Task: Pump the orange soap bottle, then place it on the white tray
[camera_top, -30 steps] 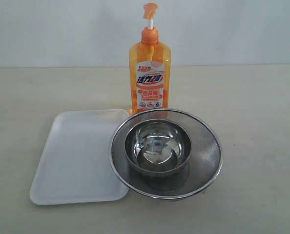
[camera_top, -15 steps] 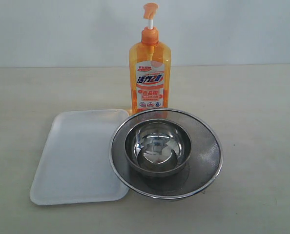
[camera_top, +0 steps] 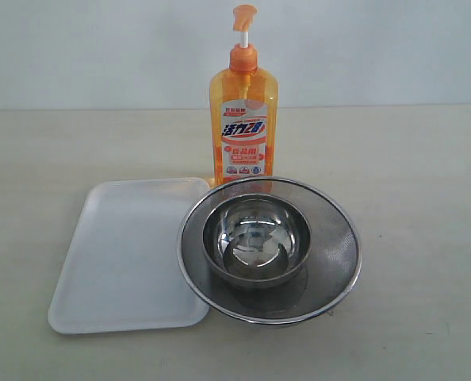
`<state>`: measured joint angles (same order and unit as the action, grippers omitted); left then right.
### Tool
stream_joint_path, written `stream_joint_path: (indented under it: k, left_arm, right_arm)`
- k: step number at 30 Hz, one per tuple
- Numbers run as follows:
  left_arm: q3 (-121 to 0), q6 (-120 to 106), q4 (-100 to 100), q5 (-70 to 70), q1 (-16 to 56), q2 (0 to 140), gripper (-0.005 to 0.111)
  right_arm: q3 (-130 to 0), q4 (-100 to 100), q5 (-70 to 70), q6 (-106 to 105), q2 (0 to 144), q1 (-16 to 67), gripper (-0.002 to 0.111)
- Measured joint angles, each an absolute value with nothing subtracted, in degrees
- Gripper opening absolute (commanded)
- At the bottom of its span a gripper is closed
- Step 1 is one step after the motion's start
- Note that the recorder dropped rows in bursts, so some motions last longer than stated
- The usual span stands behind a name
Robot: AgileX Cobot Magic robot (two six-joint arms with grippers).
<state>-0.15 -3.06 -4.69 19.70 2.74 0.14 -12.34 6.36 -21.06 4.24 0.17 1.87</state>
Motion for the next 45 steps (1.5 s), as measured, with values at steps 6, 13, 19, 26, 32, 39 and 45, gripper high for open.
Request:
stream_joint_path:
  k: [6,13,19,26,32,39,45]
  left_arm:
    - [-0.15,-3.06,-4.69,19.7,2.74,0.14,0.005]
    - [-0.15,-3.06,-4.69,19.7,2.74,0.14,0.005]
    - [-0.15,-3.06,-4.69,19.7,2.74,0.14,0.005]
    - [-0.15,-3.06,-4.69,19.7,2.74,0.14,0.005]
    - [-0.15,-3.06,-4.69,19.7,2.74,0.14,0.005]
    - [-0.15,-3.06,-4.69,19.7,2.74,0.14,0.005]
    - [-0.15,-3.06,-4.69,19.7,2.74,0.14,0.005]
  right_arm:
    - [-18.67,8.22,-21.58,4.52,0.12,1.87,0.005]
    - [-20.9,11.47,-21.74,4.72,0.12,1.87,0.005]
    - [-20.9,12.24,-21.86,4.72,0.12,1.87,0.005]
    - [-23.04,27.91,-11.19,-3.3,1.97,1.87,0.005]
    - [-41.52,31.51,-15.16,-12.86,23.72,1.87,0.005]
    - [-50.6,56.42,-17.37,-39.93,44.76,1.87,0.005]
    - [-46.39,81.1,-18.29,-65.89,49.84,1.87,0.005]
